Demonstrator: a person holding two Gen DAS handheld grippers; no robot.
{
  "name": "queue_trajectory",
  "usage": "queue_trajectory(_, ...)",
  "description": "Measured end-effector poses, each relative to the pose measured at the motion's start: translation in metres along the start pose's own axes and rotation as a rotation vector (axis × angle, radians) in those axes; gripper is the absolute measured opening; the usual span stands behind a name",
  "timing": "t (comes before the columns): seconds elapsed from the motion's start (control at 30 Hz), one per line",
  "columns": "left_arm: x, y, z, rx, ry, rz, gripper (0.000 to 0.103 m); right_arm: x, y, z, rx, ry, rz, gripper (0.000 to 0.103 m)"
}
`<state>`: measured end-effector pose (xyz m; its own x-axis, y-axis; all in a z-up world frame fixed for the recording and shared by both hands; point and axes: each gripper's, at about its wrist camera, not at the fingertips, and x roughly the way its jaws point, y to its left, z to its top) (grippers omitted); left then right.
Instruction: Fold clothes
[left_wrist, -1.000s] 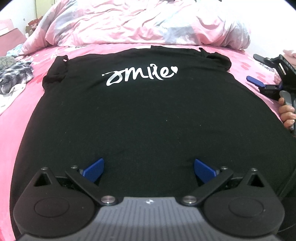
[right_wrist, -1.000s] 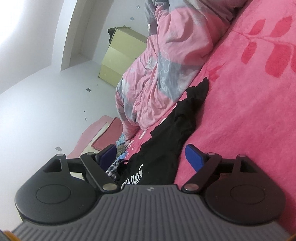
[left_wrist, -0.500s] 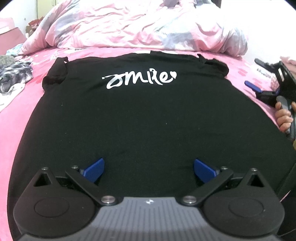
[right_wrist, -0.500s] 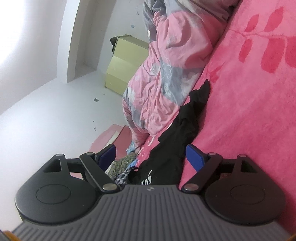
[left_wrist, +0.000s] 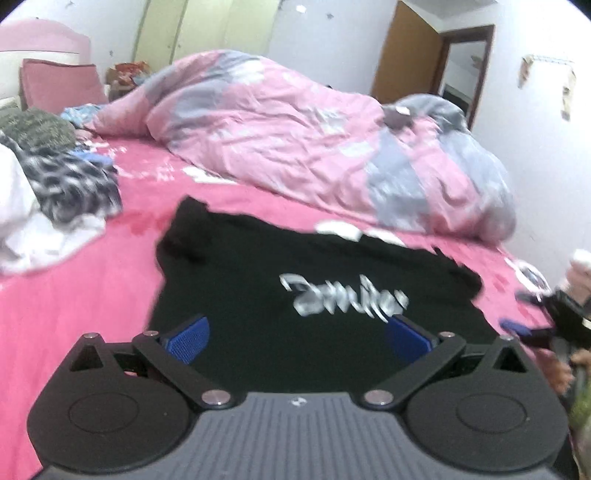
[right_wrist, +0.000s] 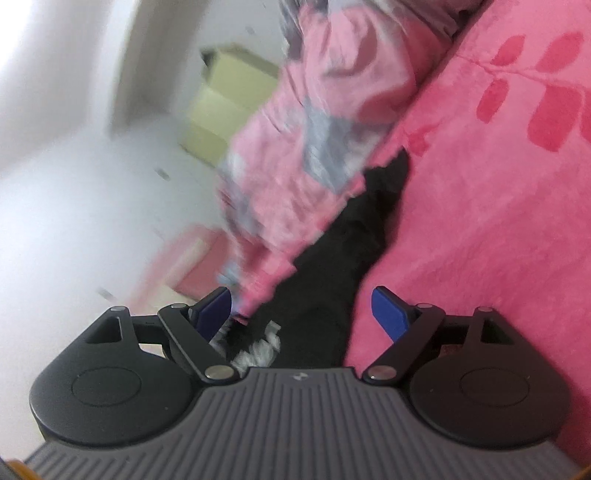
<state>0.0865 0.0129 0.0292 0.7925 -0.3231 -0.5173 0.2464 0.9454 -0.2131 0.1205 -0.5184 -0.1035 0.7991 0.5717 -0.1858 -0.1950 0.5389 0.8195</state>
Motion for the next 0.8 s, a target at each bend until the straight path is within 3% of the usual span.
queue_trajectory(0.07,0.015,0.014,0.012,-0.016,0.004,0.001,0.101,0.009,0.024,0.004,-0.061,0.073,-0.104,0.085)
queue_trajectory(0.2,0.044,0.033,0.024,-0.039,0.014,-0.034,0.095,0.030,0.096,0.015,-0.213,0.130,-0.109,0.085)
queue_trajectory(0.43,0.089,0.062,0.015,-0.053,0.045,-0.070,0.059,0.149,0.225,0.014,-0.550,0.235,-0.215,0.083)
queue_trajectory(0.53,0.101,0.076,0.009,-0.075,0.042,-0.093,0.054,0.224,0.253,0.006,-0.588,0.292,-0.171,0.075)
queue_trajectory(0.67,0.111,0.091,-0.005,-0.103,0.076,-0.086,0.053,0.328,0.267,-0.019,-0.532,0.466,-0.097,0.064)
queue_trajectory(0.8,0.113,0.104,-0.009,-0.152,0.082,-0.103,0.052,0.411,0.272,-0.052,-0.513,0.594,-0.110,0.057)
